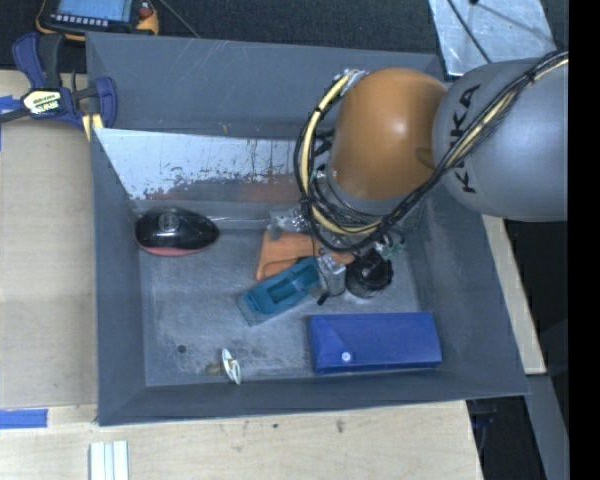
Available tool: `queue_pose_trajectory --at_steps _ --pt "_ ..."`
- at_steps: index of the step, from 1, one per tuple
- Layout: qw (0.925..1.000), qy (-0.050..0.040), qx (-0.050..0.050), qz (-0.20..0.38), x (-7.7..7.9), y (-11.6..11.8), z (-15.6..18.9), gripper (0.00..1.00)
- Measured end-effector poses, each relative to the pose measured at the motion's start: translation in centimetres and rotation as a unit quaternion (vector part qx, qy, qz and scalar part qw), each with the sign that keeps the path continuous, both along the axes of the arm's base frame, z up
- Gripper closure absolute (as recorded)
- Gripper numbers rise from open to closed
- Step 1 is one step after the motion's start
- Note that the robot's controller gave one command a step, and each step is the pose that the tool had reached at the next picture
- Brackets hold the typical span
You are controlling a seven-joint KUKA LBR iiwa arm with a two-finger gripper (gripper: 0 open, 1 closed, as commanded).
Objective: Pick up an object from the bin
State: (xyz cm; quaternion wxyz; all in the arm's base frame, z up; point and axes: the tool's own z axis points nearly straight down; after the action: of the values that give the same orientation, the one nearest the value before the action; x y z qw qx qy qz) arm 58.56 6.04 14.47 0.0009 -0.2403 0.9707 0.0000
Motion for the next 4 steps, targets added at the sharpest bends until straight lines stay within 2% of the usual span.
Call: queue_pose_trajectory --at_steps 1,2,4 --pt "0.9992 0.0058 -0.002 0.038 -0.28 -0.34 -6.8 0.0" --pt "0.9947 0.0026 -0.002 0.103 0.18 -0.46 -6.9 1.0" --pt "0.9948 0.002 -0.002 0.102 0.12 -0.46 -6.51 1.0"
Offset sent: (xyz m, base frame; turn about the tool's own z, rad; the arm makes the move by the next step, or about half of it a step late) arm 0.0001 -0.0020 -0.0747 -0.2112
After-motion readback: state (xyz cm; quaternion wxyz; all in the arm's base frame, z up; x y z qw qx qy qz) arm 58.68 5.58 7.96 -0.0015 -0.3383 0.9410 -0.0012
